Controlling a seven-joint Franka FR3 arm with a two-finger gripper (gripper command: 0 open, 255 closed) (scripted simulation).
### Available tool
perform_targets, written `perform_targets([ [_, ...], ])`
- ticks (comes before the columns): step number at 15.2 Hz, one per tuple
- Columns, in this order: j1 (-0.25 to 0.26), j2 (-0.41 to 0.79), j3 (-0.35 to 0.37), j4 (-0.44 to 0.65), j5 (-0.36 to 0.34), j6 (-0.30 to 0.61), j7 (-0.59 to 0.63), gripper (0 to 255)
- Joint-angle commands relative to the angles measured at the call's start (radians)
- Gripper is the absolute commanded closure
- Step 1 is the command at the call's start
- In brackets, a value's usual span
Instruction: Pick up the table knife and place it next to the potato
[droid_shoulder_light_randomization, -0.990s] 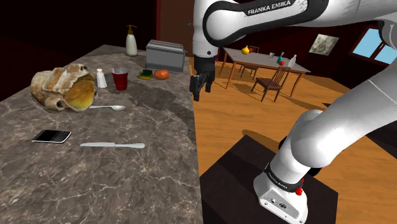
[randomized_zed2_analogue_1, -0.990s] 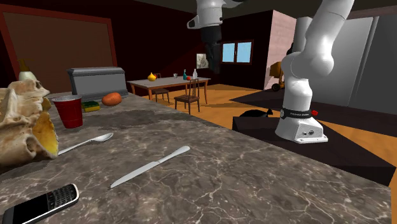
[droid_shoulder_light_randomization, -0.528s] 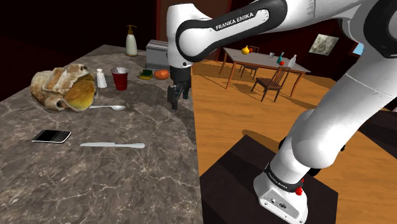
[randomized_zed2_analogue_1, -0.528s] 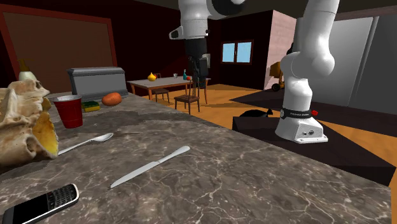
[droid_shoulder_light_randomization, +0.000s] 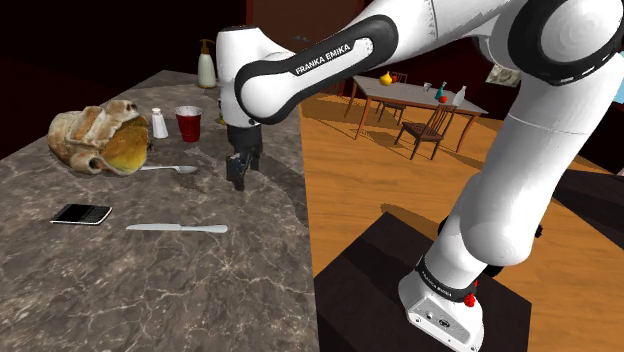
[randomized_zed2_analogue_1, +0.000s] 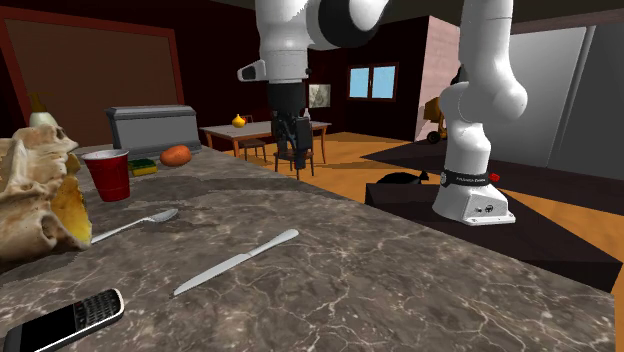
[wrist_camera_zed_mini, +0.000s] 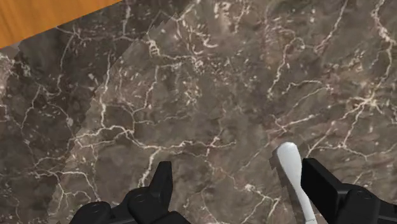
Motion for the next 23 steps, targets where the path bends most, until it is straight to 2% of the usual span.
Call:
perform_targets([
  [1, 0.018, 0.071, 0.013, 0.054, -0.026, 0.023, -0.002, 0],
  [12, 0.153, 0.410, 0.051, 0.361, -0.170, 0.077, -0.023, 0],
  [20, 0.164, 0.474, 0.035, 0.350, -0.197, 0.151, -0.009, 0],
  [23, 0.164, 0.474, 0.035, 0.350, -0.197, 0.151, -0.009, 0],
])
